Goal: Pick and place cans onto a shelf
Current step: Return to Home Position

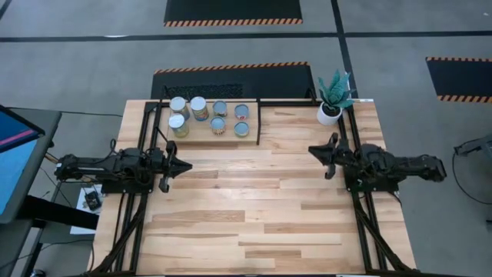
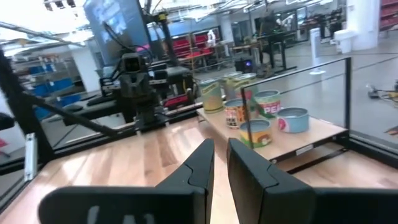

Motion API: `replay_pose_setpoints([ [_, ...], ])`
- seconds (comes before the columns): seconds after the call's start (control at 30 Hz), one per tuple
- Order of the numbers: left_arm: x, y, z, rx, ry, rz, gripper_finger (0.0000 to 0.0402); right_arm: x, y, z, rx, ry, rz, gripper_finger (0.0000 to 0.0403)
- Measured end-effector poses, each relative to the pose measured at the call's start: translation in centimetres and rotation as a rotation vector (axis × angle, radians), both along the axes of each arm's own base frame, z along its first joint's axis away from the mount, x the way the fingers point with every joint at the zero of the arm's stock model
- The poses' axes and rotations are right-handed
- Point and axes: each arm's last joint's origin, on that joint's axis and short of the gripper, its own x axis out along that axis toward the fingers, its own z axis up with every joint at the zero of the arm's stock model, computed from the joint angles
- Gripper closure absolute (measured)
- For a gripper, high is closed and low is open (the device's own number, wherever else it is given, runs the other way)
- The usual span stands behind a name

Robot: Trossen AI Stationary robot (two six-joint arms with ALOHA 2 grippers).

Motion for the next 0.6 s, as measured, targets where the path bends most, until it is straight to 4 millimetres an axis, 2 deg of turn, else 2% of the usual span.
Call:
replay_pose_setpoints([
  [0.17,0.00,0.00,0.00,-0.001,0.000,0.000,0.0379,0.04,0.35,0.02,0.000,-0.002,0.041,0.0333],
  [0.6,0.00,0.00,0.00,0.001,0.000,0.000,0.0379,0.02,0.09,0.04,0.032,-0.014,0.021,0.0333],
])
